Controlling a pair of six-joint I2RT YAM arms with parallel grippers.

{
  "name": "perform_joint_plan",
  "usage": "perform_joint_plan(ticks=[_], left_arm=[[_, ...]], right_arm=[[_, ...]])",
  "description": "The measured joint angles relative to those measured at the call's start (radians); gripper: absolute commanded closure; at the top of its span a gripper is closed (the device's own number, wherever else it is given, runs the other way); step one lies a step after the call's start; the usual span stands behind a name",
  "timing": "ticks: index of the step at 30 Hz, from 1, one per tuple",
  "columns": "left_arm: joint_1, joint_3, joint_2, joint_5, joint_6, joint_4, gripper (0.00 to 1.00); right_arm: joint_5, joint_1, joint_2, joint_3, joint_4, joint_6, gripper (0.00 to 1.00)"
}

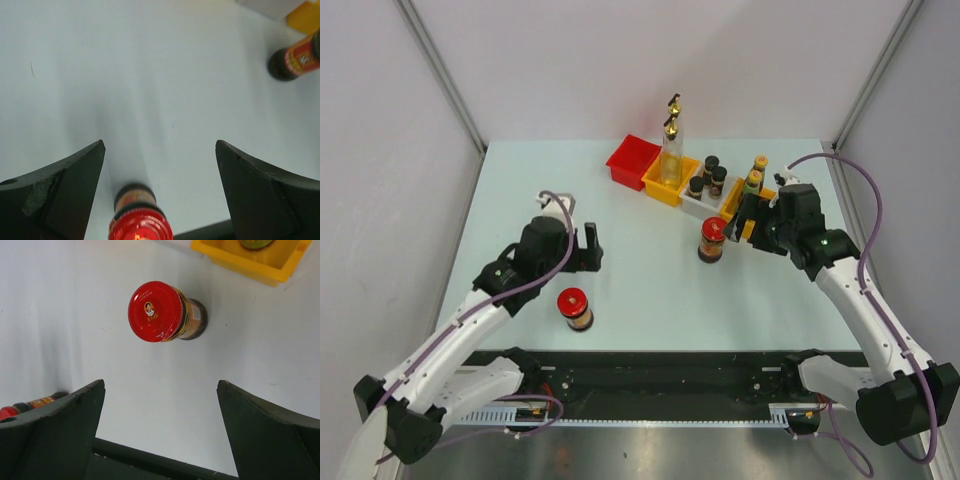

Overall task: Organize the condiment bottles
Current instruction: Pick up the bottle from the corner of the board.

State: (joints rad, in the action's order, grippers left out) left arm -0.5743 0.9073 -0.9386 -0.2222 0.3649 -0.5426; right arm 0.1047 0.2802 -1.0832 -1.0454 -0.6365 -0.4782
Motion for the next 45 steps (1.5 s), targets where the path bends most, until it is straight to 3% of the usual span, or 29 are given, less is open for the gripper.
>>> perform_joint_plan(ticks=[9,35,38,45], left_arm=[[-0.023,-0.144,0.116,0.027,0.134,-0.164,0.03],[-0.227,-0.204,0.135,-0.005,0.476,-0.405,0.05],[-0.243,-0.219,0.135,-0.003,0.493,-0.408,0.10],[-0.254,-0.227,0.129,-0.007,0.509,-0.409,0.33]], right_arm=[[-0.019,0.042,0.015,0.052,0.008,-0.024,0.00],[-0.038,0.053,0.015,0.077,0.026,-0.045,0.00],[-0.038,0.053,0.015,0.077,0.027,-0.045,0.00],[-0.042,0.055,0.016,0.083,0.027,-0.045,0.00]])
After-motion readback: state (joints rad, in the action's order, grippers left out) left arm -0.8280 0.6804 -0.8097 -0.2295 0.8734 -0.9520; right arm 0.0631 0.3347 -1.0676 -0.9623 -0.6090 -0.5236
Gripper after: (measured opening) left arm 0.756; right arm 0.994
